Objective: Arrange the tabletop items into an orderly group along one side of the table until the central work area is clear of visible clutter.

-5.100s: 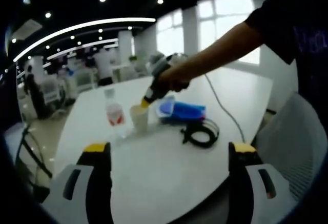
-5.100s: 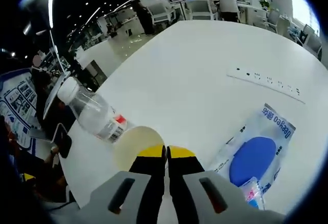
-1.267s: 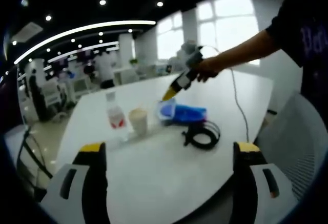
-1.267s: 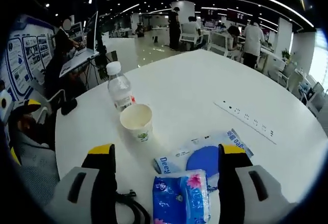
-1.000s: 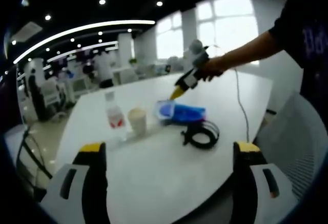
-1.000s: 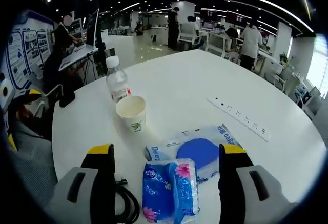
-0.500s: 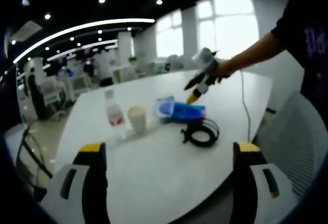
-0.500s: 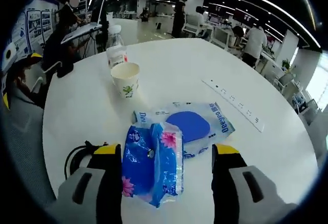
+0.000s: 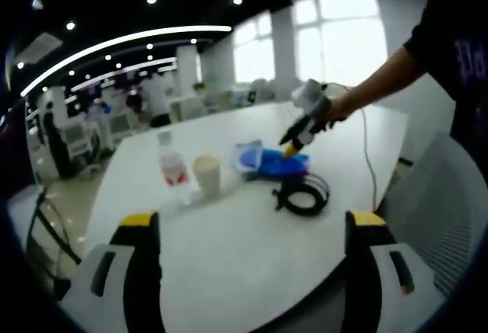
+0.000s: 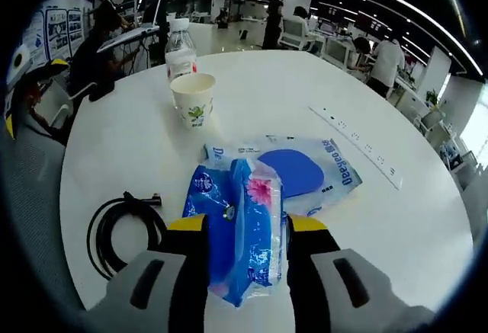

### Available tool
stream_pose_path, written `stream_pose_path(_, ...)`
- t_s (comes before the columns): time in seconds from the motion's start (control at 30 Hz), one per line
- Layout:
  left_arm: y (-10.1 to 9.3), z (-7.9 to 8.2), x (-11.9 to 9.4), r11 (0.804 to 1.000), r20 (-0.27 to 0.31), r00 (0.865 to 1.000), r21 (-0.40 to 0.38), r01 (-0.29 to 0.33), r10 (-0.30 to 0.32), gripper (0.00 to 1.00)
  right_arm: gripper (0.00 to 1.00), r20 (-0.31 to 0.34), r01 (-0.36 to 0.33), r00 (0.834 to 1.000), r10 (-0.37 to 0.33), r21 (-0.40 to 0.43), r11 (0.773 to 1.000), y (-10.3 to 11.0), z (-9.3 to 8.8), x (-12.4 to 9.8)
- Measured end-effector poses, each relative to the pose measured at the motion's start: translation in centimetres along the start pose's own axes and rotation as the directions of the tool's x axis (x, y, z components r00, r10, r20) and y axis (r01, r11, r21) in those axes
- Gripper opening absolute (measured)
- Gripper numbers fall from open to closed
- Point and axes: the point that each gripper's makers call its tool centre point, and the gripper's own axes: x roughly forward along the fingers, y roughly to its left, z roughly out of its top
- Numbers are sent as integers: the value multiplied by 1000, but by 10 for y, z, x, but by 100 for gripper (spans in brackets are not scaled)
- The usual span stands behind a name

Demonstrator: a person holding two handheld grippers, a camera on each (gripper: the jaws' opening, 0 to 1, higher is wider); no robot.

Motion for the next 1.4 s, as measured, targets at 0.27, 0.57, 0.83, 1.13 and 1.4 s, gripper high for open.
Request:
stream_pose_path(0.27, 0, -2, 0, 1000, -9, 1000, -2, -2, 2, 96, 13, -40, -22, 999, 21, -23, 1000, 4, -4, 6)
stream_pose_path(0.57, 0, -3, 1, 1000, -16, 1000, 0, 1, -1, 95, 0, -47, -28, 999, 27, -14, 1000, 6, -5, 5)
stream_pose_path(0.83, -1, -5, 1, 1000, -23, 1000, 4, 8, -8, 95, 0, -24, -28, 999, 28, -14, 1000, 7, 3, -3)
stream_pose_path(1.13, -2, -5, 2, 1000, -23, 1000, 6, 14, -14, 94, 0, 3, -18, 1000, 18, -18, 1000, 2, 14, -14)
stream_pose_path(1.4, -1, -4, 2, 1000, -21, 1000, 6, 10, -10, 94, 0, 12, 4, 1000, -4, -28, 1000, -9, 18, -26)
